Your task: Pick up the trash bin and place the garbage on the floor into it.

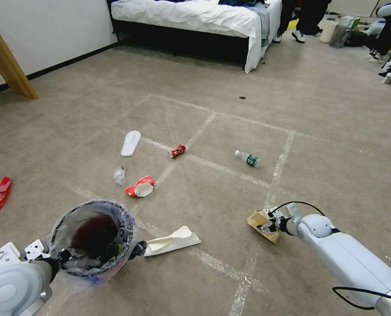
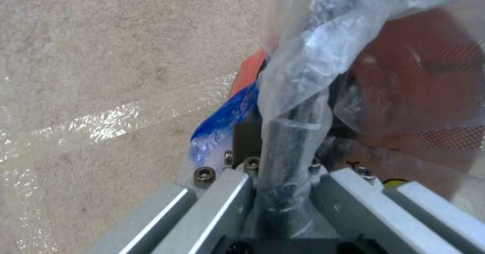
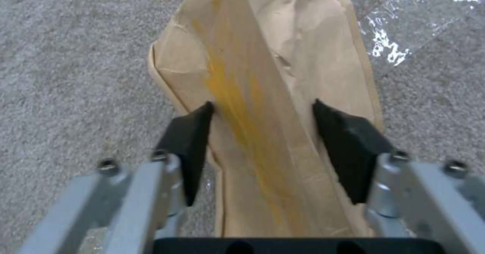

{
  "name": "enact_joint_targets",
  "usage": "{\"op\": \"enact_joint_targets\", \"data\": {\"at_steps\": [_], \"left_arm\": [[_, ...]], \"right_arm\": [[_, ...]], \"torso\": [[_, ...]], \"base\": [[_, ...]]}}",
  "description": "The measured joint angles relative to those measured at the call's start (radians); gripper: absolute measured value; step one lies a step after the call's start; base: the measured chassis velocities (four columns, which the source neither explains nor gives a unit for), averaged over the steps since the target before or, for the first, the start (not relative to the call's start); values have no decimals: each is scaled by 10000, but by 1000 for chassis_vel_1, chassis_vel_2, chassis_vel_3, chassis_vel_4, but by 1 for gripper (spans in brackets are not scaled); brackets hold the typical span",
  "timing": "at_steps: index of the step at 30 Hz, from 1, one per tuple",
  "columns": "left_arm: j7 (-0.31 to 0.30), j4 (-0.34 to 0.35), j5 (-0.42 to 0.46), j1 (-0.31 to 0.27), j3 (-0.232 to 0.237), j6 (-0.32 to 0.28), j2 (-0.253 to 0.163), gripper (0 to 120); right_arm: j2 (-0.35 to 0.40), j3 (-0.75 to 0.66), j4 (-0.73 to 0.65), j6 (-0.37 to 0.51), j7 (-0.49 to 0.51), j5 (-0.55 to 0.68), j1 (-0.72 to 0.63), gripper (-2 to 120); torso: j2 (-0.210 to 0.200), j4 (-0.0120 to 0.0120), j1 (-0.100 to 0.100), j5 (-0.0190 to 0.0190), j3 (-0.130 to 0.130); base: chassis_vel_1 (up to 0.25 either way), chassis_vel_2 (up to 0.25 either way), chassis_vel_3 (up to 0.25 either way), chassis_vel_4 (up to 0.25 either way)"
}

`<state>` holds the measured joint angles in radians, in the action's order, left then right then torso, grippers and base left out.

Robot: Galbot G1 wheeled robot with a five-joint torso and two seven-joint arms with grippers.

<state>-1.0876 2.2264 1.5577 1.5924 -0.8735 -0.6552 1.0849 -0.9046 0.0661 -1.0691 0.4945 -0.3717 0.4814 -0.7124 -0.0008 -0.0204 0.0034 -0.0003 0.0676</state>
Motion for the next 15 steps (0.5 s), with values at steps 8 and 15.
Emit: {"op": "enact_joint_targets", "data": {"at_steps": [8, 15], "left_arm": [[12, -32, -52, -46, 48, 0, 20, 0], [24, -29, -64, -58, 66, 0, 38, 0]], "right_arm": [[24, -7, -10, 4, -16, 32, -4, 26], [40, -20, 13, 27, -18, 42, -17, 0]], "torso": [[0, 1, 0, 0, 0], [0, 1, 0, 0, 0]], "base": [[0, 0, 0, 0], [0, 0, 0, 0]]}}
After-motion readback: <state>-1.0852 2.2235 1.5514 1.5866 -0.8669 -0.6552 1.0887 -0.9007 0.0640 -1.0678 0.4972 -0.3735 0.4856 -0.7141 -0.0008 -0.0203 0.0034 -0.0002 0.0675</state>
